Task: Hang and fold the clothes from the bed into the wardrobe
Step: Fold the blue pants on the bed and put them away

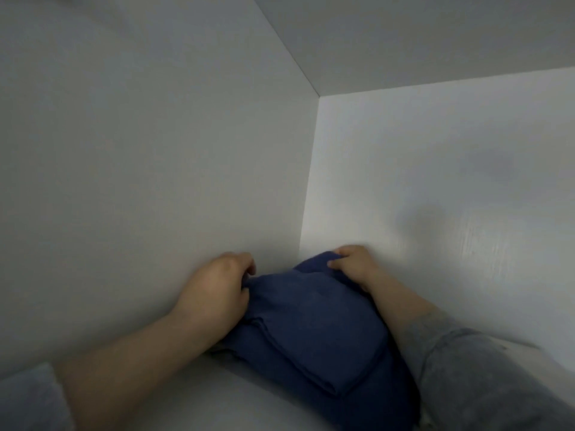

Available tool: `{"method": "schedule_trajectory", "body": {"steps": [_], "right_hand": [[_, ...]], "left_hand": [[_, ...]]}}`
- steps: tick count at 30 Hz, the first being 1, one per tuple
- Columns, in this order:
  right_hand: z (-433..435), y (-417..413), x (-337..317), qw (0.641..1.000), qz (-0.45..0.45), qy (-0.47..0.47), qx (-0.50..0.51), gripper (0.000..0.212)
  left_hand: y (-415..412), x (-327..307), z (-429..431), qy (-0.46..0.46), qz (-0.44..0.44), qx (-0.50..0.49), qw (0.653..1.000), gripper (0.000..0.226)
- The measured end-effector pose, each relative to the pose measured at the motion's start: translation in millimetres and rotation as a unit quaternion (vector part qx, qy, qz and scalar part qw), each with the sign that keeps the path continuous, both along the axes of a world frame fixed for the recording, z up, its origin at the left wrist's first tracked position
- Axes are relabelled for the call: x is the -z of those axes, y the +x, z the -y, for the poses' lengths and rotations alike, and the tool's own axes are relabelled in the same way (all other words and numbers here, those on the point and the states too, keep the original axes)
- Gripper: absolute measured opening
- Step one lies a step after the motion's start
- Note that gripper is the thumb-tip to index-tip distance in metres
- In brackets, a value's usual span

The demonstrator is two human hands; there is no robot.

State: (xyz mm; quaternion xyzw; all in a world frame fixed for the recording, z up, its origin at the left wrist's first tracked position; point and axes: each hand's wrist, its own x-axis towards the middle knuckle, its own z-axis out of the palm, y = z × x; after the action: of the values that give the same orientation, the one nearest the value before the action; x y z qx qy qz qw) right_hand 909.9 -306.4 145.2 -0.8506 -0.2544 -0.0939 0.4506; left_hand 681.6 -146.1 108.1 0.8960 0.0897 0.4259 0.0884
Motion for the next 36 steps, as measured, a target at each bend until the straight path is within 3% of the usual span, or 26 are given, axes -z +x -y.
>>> {"method": "schedule_trajectory", "body": {"steps": [2,4,6,10,15,21,25,27,29,31,33,36], "right_hand": [[5,-9,-7,0.999,0.022,-0.037,-0.014,0.028],[22,-20,-14,0.983,-0.003,-0.185,0.002,0.058],[48,-27,-17,0.963,-0.083,-0.255,0.019,0.082],[94,-35,-3,0.961,-0.169,-0.22,0.018,0.063],[100,-43,12,0.97,-0.239,-0.029,-0.041,0.048],[91,-31,2,0.978,-0.176,0.1,0.044,0.045],[95,-23,21,0.98,-0.138,-0.052,0.133,0.052],[93,-26,18,0.977,-0.045,-0.141,0.156,0.05],[87,-32,7,0.977,0.045,-0.145,0.146,0.044],[77,-41,1,0.978,0.062,-0.17,0.102,0.044],[65,-46,13,0.963,0.054,-0.253,0.079,0.041],[55,-57,40,0.949,0.092,-0.281,0.107,0.051]], "left_hand": [[-2,0,1,0.016,-0.014,-0.008,1.0,0.021],[-2,0,5,0.045,-0.022,-0.013,0.999,0.021],[-1,1,9,0.052,-0.03,-0.006,0.998,0.021],[-2,1,12,0.01,-0.05,0.025,0.998,0.022],[-5,1,12,-0.012,-0.07,0.018,0.997,0.022],[-3,0,9,0.004,-0.09,0.001,0.996,0.022],[-2,3,9,0.015,-0.108,-0.018,0.994,0.021],[-3,4,9,0.026,-0.099,-0.023,0.994,0.02],[-4,4,10,0.063,-0.07,-0.035,0.995,0.021],[-5,2,14,0.103,-0.032,-0.032,0.994,0.025],[-5,-1,21,0.122,-0.012,0.006,0.992,0.032],[-3,2,33,0.089,-0.051,0.081,0.991,0.041]]}}
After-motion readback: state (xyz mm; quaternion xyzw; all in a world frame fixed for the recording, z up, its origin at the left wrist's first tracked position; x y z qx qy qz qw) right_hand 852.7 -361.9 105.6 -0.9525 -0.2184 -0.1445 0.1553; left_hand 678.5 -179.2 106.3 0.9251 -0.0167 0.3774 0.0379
